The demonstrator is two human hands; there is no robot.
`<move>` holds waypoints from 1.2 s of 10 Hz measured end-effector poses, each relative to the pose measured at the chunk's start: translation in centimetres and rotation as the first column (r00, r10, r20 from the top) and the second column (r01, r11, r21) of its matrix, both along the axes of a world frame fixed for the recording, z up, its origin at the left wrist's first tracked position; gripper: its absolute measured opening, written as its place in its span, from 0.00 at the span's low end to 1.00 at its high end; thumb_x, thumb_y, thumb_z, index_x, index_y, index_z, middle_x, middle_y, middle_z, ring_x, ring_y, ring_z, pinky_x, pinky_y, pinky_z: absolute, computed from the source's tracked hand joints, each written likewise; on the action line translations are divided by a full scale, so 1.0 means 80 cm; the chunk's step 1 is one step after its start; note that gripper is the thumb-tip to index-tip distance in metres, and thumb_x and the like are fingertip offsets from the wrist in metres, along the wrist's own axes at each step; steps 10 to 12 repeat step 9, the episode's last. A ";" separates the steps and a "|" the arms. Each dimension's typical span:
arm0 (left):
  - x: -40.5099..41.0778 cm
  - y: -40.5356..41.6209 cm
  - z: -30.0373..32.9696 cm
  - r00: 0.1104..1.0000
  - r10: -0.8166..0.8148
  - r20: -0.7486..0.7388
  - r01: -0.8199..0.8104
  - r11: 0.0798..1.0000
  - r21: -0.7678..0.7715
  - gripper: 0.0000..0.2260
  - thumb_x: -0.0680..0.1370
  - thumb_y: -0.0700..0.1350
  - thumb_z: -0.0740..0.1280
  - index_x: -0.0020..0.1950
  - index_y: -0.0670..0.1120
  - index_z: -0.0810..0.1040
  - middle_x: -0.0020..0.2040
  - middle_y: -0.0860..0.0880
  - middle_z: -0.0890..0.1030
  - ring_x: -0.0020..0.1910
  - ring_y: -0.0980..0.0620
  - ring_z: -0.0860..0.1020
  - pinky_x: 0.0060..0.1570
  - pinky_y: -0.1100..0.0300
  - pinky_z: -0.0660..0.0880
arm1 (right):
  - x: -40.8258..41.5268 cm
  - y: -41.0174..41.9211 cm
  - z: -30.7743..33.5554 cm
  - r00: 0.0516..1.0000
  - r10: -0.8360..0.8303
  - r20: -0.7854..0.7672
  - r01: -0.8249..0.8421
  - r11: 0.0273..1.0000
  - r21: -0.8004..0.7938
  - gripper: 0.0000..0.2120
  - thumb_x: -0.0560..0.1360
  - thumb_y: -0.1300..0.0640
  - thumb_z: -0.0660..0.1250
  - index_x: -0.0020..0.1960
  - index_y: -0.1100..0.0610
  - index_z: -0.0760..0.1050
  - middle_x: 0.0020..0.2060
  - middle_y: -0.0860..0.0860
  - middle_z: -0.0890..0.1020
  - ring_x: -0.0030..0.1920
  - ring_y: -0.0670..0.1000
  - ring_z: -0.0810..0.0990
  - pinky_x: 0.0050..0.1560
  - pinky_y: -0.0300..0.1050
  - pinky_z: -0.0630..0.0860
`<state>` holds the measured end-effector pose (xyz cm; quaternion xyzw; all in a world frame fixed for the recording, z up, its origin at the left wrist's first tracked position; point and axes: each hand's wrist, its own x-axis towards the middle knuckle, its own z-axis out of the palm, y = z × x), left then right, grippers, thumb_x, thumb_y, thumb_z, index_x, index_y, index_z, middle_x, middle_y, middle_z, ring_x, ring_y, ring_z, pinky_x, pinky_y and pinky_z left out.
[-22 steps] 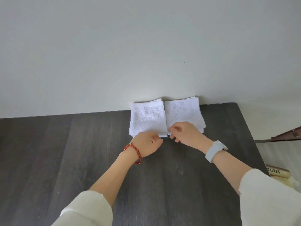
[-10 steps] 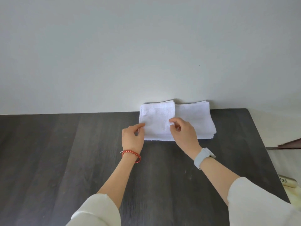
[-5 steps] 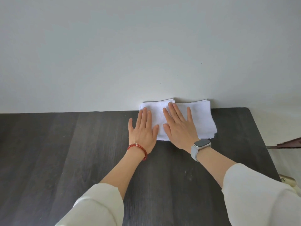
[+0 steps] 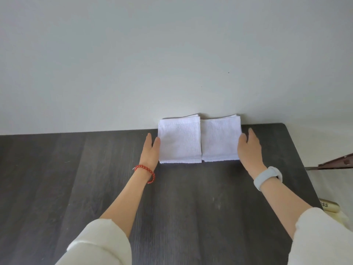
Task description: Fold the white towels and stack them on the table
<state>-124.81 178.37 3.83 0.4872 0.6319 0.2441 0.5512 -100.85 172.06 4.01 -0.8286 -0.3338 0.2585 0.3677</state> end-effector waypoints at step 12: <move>0.086 -0.011 -0.016 0.418 -0.251 -0.873 0.737 0.655 0.165 0.28 0.73 0.60 0.31 0.74 0.59 0.40 0.76 0.50 0.42 0.74 0.44 0.41 0.68 0.35 0.43 | -0.019 0.011 -0.018 0.521 0.656 0.547 -0.412 0.754 -0.511 0.34 0.71 0.39 0.31 0.75 0.47 0.47 0.75 0.55 0.48 0.74 0.60 0.44 0.72 0.59 0.42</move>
